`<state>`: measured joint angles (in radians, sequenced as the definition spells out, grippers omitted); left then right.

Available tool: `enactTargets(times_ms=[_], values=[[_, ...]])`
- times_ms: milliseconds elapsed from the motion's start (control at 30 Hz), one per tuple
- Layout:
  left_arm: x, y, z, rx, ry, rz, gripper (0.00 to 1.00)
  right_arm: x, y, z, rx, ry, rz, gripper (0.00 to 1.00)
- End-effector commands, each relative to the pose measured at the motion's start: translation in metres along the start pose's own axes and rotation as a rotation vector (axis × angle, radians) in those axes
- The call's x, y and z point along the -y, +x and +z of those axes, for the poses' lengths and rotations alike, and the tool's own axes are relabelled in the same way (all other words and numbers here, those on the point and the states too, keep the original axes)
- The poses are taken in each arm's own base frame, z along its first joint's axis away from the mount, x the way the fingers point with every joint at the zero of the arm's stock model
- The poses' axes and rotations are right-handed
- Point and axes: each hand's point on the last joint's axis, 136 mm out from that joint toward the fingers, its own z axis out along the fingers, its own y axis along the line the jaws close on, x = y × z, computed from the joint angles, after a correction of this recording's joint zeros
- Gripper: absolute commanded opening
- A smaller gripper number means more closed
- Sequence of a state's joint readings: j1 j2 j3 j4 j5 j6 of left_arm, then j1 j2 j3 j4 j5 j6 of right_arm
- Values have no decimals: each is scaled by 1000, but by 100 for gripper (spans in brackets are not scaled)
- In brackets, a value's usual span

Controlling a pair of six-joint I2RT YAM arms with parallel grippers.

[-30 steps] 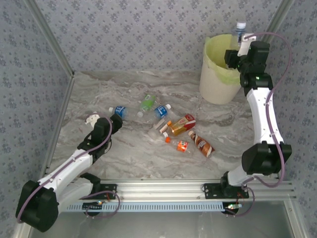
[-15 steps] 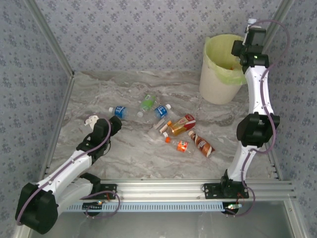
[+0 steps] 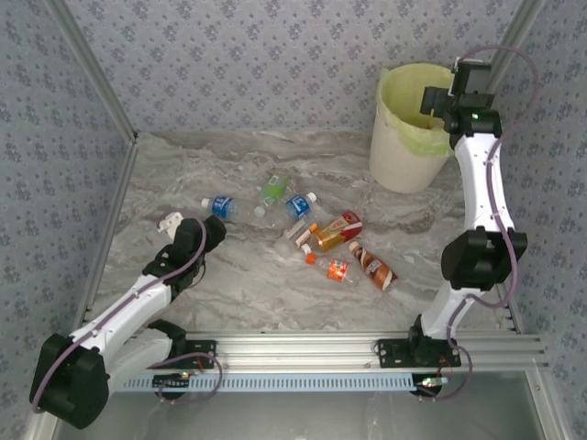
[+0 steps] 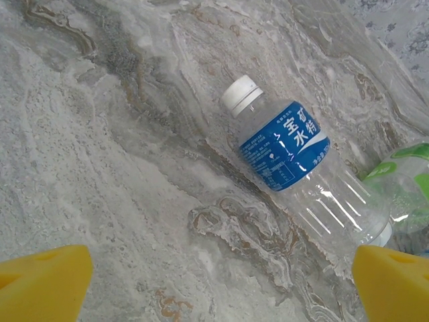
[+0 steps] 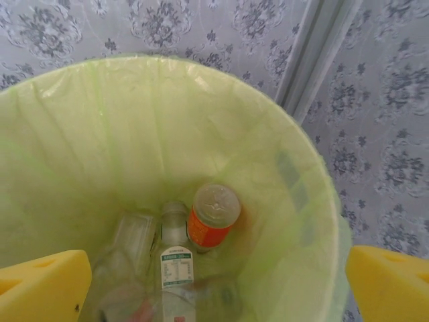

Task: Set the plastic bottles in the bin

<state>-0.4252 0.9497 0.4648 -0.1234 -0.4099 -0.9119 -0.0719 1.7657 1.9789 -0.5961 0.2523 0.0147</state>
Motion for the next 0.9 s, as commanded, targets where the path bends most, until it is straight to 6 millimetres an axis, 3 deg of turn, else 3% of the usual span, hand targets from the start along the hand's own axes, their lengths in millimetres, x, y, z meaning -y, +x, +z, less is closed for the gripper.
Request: enactTargets(times_ms=[0, 233, 433, 633, 867], values=[[9, -10, -2, 8, 16, -29, 100, 12, -14, -35, 57, 59, 13, 100], [9, -8, 0, 4, 13, -31, 100, 23, 3, -85, 110, 60, 79, 100], [13, -7, 4, -8, 16, -28, 99, 20, 42, -110, 43, -20, 226, 100], [18, -8, 9, -17, 13, -21, 99, -13, 96, -119, -67, -183, 218, 100], [19, -8, 9, -17, 12, -19, 99, -59, 179, -127, -360, -335, 147, 100]])
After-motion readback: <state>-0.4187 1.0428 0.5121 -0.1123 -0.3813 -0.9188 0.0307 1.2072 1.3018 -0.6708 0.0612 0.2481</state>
